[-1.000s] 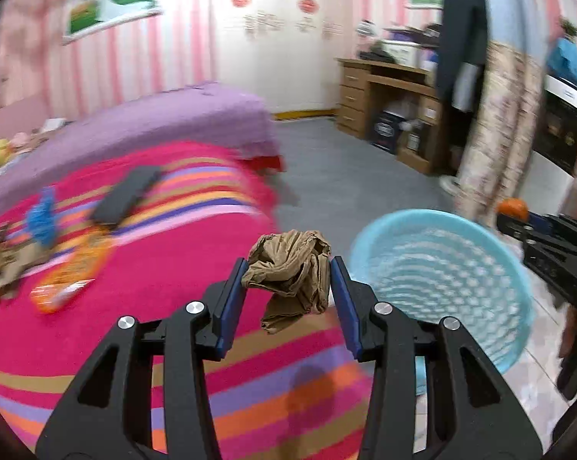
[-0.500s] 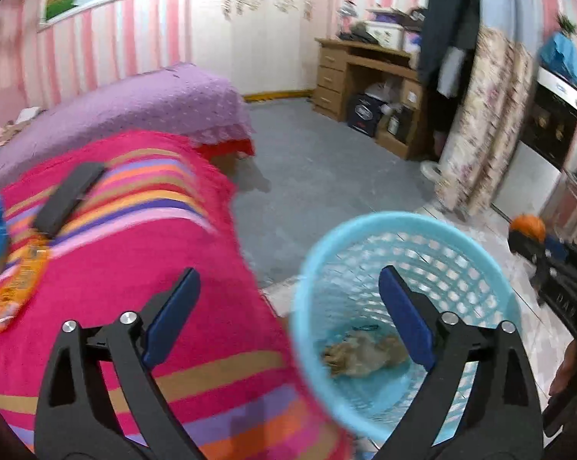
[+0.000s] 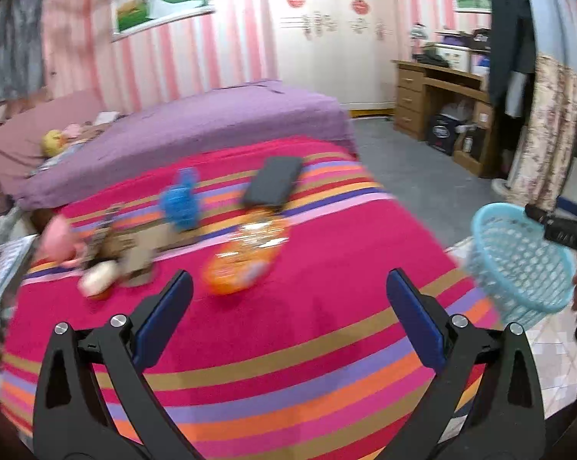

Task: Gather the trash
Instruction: 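Move both open grippers back over the remaining items on the bed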

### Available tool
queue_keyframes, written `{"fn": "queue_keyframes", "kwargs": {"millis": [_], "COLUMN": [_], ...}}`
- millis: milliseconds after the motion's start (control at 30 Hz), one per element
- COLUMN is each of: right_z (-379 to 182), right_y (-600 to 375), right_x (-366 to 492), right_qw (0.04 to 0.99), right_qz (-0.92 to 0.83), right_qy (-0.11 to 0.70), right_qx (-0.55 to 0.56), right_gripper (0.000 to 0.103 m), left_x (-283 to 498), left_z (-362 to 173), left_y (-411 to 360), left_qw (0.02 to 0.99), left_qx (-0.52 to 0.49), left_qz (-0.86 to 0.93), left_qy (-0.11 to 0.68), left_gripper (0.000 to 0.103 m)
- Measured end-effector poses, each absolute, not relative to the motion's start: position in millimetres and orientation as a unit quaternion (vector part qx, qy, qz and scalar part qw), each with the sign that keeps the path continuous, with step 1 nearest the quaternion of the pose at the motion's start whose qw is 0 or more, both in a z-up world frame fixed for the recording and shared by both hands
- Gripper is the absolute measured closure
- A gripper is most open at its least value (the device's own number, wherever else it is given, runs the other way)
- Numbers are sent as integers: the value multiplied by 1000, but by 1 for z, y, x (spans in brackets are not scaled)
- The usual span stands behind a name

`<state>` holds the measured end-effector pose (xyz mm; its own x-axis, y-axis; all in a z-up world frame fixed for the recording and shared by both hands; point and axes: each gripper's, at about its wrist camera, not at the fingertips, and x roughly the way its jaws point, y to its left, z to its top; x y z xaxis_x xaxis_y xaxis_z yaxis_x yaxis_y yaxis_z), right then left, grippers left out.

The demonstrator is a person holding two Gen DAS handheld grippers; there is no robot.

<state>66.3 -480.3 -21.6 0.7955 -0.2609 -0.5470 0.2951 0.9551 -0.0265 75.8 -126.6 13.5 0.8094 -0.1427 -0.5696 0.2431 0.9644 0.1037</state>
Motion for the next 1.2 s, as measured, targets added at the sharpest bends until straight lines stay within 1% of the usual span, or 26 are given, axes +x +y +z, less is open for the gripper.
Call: {"fn": "queue_keyframes", "kwargs": {"millis": [100, 200, 500, 800, 933, 1100, 1200], "right_z": [-15, -11, -19, -24, -27, -28, -26], "right_y": [-433, -397, -297, -269, -269, -269, -269], "right_x": [80, 87, 109, 119, 119, 119, 120], "right_qw": [952, 957, 961, 961, 960, 960, 961], "right_qz": [-126, -97, -35, -22, -20, -25, -30], "right_qy": [278, 273, 274, 276, 279, 278, 273], "right_qx": [10, 17, -7, -20, -17, -24, -28], "right_gripper": [5, 5, 5, 5, 5, 5, 5], "left_x": [73, 81, 96, 105, 110, 107, 110], "left_z": [13, 5, -13, -21, -25, -24, -28], "left_y": [-77, -36, 20, 62, 68, 68, 71], "left_qw": [953, 955, 953, 953, 949, 953, 951], "left_qx": [81, 50, 26, 5, -4, 9, 4], "left_qz": [-62, -42, -10, 20, 22, 23, 25], "left_qy": [284, 291, 301, 301, 313, 302, 307], "left_gripper": [6, 6, 6, 6, 6, 6, 6]}}
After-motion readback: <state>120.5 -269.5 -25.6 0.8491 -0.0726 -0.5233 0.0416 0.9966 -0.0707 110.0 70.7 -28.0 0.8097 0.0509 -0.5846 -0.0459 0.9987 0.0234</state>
